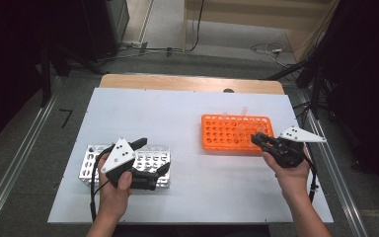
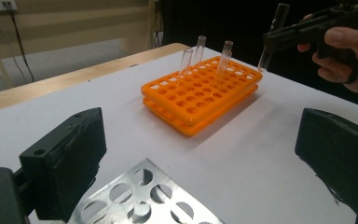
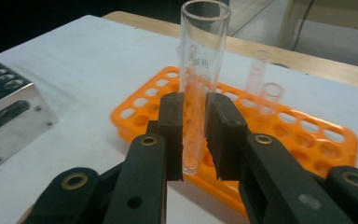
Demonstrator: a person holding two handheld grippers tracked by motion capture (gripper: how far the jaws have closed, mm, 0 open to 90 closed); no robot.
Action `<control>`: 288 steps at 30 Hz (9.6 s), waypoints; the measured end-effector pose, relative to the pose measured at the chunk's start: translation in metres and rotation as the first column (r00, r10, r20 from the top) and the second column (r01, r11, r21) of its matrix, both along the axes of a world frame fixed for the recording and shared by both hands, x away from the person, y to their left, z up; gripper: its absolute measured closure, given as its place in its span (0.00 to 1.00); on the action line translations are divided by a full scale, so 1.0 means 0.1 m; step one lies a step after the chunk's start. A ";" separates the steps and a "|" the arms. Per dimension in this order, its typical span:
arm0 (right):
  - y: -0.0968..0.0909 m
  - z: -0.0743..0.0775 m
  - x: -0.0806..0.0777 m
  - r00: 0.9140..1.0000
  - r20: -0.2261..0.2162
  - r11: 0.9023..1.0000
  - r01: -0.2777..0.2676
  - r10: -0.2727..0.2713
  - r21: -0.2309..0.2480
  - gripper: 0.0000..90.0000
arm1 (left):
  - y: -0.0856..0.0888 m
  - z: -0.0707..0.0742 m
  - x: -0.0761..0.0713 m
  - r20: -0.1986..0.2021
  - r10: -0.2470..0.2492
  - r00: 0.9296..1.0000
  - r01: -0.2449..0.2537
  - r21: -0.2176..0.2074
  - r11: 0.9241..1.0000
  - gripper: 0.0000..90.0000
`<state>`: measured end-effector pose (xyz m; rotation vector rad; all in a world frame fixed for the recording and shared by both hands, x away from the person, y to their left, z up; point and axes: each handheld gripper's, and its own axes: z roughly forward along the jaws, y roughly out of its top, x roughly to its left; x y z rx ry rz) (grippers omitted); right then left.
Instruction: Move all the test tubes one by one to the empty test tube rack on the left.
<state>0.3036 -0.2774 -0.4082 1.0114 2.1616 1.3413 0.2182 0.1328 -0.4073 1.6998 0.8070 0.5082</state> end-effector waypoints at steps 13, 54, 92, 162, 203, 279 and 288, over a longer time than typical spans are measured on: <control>0.58 -0.12 -0.21 0.987 -0.018 0.986 -0.158 0.158 -0.042 0.83 | -0.28 -0.04 0.14 -0.023 -0.038 0.999 0.038 0.007 0.999 0.06; 1.29 -0.37 -0.66 0.928 0.058 0.890 -0.334 0.368 -0.311 0.83 | -0.87 -0.20 0.07 -0.155 -0.145 0.977 0.161 0.093 0.983 0.80; 0.41 -0.20 -0.36 0.969 0.049 0.970 -0.242 0.240 0.032 0.00 | -0.38 0.09 0.32 -0.096 -0.029 0.995 0.039 0.103 0.994 0.85; -0.19 -0.40 -0.07 0.999 -0.017 0.999 -0.045 0.045 0.019 0.00 | -0.01 -0.19 0.51 -0.199 0.051 0.979 -0.037 0.077 0.996 0.28; -0.06 -0.53 0.84 0.979 -0.126 0.986 0.158 -0.163 -0.046 0.66 | 0.09 -0.19 0.26 -0.161 -0.023 0.987 0.020 -0.021 1.000 0.00; 0.53 -0.23 -0.14 0.990 -0.038 0.990 -0.134 0.133 -0.031 0.82 | -0.06 -0.12 0.20 -0.131 -0.055 0.990 0.053 -0.019 0.998 0.01; 0.81 -0.27 -0.26 0.977 -0.045 0.976 -0.211 0.208 -0.061 0.82 | -0.24 -0.12 0.17 -0.127 -0.073 0.989 0.073 -0.002 0.997 0.16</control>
